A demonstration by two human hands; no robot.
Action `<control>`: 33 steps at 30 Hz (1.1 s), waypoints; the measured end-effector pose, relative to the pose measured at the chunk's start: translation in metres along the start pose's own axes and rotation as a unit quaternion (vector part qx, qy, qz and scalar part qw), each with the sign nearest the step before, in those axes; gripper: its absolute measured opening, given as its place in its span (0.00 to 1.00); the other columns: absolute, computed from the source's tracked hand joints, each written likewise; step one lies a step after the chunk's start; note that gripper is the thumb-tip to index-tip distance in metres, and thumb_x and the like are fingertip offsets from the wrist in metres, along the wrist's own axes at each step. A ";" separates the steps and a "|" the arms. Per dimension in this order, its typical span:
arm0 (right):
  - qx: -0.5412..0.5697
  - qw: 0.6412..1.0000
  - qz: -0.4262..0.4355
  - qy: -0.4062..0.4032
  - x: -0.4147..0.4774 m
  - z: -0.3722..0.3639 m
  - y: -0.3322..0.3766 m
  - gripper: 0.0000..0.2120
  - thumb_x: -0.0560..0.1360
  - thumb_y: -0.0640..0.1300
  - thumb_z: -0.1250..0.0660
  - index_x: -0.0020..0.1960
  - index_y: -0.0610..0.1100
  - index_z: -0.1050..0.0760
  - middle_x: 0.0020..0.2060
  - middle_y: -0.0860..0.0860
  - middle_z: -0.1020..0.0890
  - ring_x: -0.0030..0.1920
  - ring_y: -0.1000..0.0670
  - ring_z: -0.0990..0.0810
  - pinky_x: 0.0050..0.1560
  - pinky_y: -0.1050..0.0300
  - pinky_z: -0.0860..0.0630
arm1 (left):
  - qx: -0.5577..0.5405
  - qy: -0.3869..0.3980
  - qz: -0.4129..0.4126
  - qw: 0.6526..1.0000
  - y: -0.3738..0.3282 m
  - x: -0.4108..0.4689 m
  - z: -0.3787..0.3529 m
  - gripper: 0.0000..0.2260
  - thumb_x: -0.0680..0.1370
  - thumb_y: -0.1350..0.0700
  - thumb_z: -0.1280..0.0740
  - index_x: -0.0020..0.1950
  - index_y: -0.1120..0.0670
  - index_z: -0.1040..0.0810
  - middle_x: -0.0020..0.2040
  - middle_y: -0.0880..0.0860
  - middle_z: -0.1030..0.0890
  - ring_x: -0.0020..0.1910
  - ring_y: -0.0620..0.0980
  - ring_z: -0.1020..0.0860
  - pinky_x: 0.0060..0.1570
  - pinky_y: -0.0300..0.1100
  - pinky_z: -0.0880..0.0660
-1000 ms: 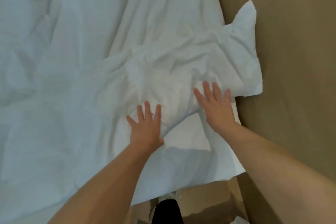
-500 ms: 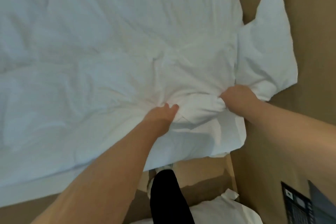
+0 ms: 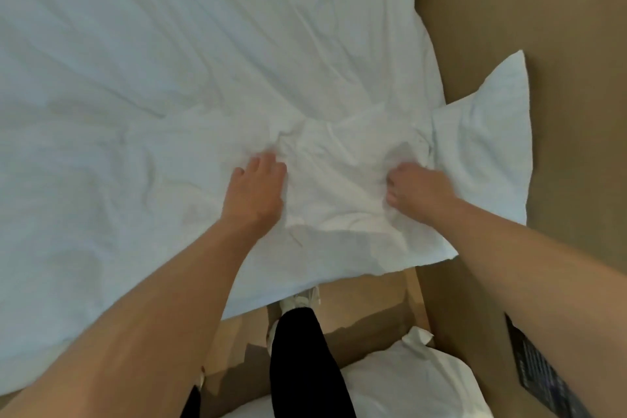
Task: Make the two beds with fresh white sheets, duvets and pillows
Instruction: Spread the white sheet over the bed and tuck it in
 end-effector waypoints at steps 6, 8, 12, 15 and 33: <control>0.068 0.988 -0.101 -0.093 0.070 0.059 -0.038 0.21 0.81 0.41 0.44 0.74 0.45 0.41 0.70 0.38 0.35 0.51 0.39 0.24 0.49 0.48 0.28 | -0.075 0.071 0.182 0.978 0.067 0.069 0.020 0.23 0.80 0.53 0.38 0.74 0.52 0.40 0.70 0.60 0.35 0.59 0.64 0.26 0.53 0.52 0.29; 0.051 0.993 -0.103 -0.040 0.080 0.039 -0.043 0.11 0.81 0.40 0.44 0.62 0.41 0.30 0.59 0.40 0.24 0.54 0.38 0.23 0.46 0.51 0.32 | -0.044 0.075 0.161 0.983 0.065 0.073 0.008 0.15 0.80 0.51 0.38 0.64 0.55 0.32 0.58 0.60 0.27 0.56 0.63 0.24 0.46 0.49 0.32; 0.105 0.978 -0.079 -0.160 0.078 0.088 -0.047 0.03 0.79 0.35 0.44 0.49 0.41 0.34 0.45 0.41 0.27 0.47 0.38 0.23 0.40 0.51 0.36 | -0.071 -0.061 0.116 0.989 0.073 0.083 0.055 0.10 0.80 0.53 0.37 0.55 0.58 0.31 0.51 0.61 0.26 0.49 0.65 0.24 0.41 0.50 0.33; 0.128 0.948 -0.075 -0.280 0.100 0.190 -0.044 0.10 0.79 0.33 0.45 0.58 0.39 0.31 0.53 0.37 0.27 0.48 0.36 0.23 0.41 0.48 0.32 | -0.084 -0.162 0.184 0.966 0.121 0.103 0.135 0.13 0.79 0.55 0.36 0.60 0.59 0.32 0.57 0.64 0.28 0.52 0.69 0.25 0.48 0.58 0.30; 0.162 0.979 -0.108 -0.065 0.110 0.008 -0.026 0.34 0.80 0.64 0.54 0.79 0.55 0.65 0.78 0.48 0.66 0.78 0.40 0.65 0.71 0.27 0.58 | 0.012 0.083 0.061 0.995 0.054 0.099 -0.021 0.39 0.77 0.31 0.54 0.78 0.49 0.66 0.78 0.56 0.68 0.76 0.60 0.66 0.71 0.69 0.59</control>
Point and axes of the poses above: each hand's wrist, its own x-axis towards the middle knuckle, its own z-axis out of the back of the hand, y = z × x, the point moved 10 cm from there along x, towards the middle knuckle
